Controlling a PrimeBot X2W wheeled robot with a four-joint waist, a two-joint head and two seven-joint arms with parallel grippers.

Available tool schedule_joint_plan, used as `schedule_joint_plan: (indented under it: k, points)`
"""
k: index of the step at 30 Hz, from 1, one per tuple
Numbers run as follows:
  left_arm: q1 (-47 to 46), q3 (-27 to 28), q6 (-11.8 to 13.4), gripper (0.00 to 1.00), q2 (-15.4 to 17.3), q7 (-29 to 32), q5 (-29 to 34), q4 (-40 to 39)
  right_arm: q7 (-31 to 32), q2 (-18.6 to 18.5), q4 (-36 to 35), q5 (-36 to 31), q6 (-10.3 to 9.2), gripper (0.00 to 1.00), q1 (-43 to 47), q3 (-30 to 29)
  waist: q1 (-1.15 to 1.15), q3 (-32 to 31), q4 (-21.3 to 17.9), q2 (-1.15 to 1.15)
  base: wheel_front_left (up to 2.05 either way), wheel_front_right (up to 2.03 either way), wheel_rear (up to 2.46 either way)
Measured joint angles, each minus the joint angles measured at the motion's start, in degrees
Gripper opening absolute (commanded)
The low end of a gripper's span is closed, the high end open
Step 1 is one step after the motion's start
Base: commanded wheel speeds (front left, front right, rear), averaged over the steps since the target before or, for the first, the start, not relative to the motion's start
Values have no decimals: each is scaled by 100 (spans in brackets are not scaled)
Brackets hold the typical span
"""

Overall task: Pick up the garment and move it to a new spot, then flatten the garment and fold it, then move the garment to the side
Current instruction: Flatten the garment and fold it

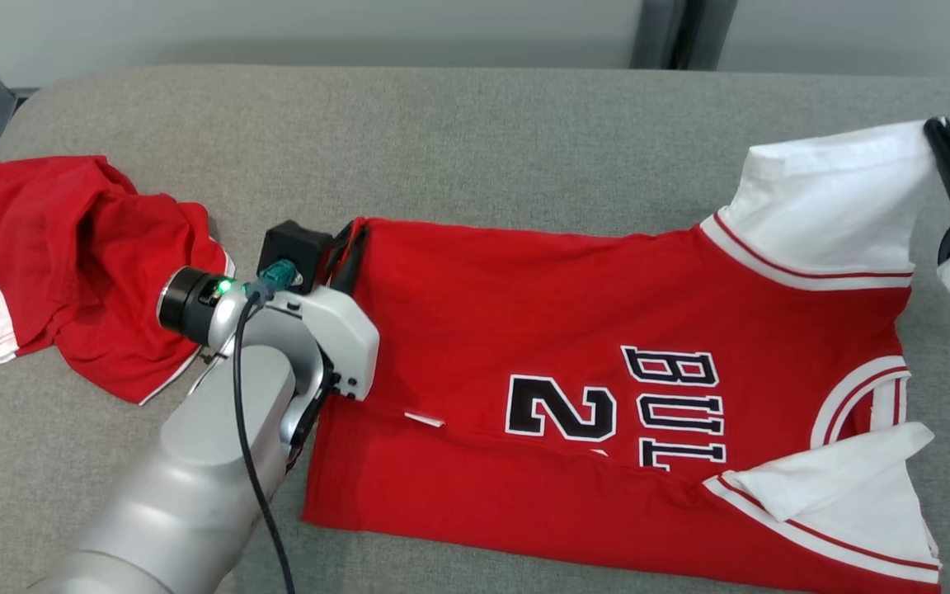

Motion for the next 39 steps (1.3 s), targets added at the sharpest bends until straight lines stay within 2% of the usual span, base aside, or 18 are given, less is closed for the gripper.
schedule_joint_plan:
  k: [10, 15, 20, 21, 31, 39]
  points:
    - [640, -443, -76, 2, 503, 192, 231, -644, 13, -508, -1047, 778, 0, 0, 1199, 114, 0, -458, -74, 0, 0, 0, 0]
    - [962, -634, 33, 8, 848, 357, 380, -1180, 109, -877, -1613, 1143, 0, 0, 1798, 157, 0, -594, -131, 0, 0, 0, 0]
    - [1173, -757, 107, 8, 1138, 516, 460, -1635, 271, -1118, -2027, 1412, 0, 0, 2214, 215, 0, -661, -172, 0, 0, 0, 0]
    - [1301, -808, 130, 7, 1280, 613, 463, -1846, 412, -1235, -2185, 1560, 0, 0, 2377, 247, 0, -695, -193, 0, 0, 0, 0]
    - [1800, -1117, 179, 0, 1855, 1060, 550, -2697, 1033, -1621, -2629, 1995, 0, 0, 2784, 457, 0, -837, -283, 0, 0, 0, 0]
    - [1951, -1221, 272, 0, 2067, 1271, 567, -3120, 1418, -1841, -2815, 2196, 0, 0, 2879, 611, 0, -897, -276, 0, 0, 0, 0]
